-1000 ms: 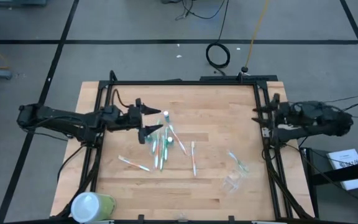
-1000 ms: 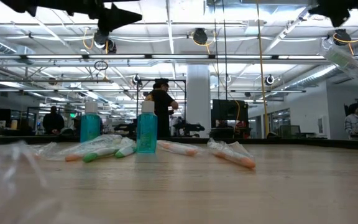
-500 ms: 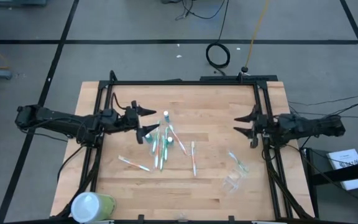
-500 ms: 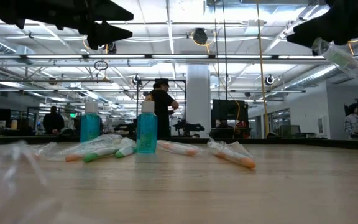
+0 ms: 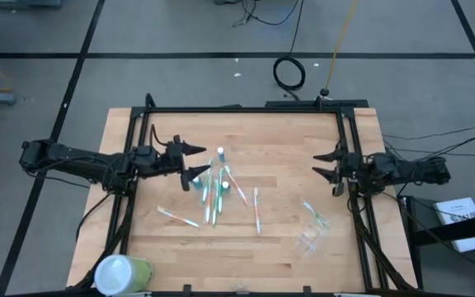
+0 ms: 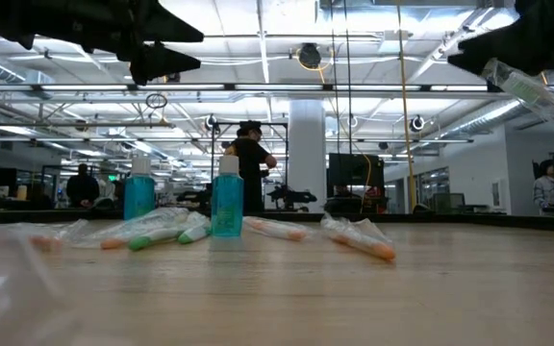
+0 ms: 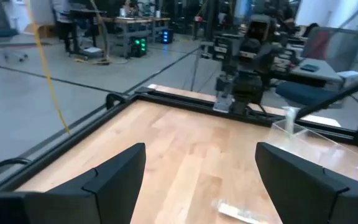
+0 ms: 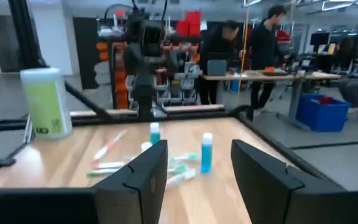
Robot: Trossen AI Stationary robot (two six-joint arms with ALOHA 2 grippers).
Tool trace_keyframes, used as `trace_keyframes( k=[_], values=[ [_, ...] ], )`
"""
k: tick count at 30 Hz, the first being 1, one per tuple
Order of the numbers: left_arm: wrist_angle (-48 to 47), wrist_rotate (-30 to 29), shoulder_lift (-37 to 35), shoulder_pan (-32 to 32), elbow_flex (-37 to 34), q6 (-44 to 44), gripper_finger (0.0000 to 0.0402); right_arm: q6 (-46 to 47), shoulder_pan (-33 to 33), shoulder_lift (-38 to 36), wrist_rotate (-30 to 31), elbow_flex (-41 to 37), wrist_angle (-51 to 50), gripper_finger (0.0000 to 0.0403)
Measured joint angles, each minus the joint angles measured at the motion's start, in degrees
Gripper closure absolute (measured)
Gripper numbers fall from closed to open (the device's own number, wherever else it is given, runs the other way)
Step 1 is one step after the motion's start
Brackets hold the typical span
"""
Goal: Pick & Place toothbrushing station
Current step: Put the blue mouthwash into the middle section of the transparent organizer
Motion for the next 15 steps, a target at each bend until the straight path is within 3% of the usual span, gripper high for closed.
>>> trace_keyframes(
  k=[3,15],
  values=[
    [-2.0,-1.3,0.2,0.1,0.0,-1.0,0.0092,0.1,0.0,-0.3,0.2,-2.0,5.6,0.0234],
    [-8.8,-1.2,1.1,0.1,0.0,-12.2,0.0092,-0.9,0.0,-0.3,0.0,-3.9,10.2,0.0234]
  ],
)
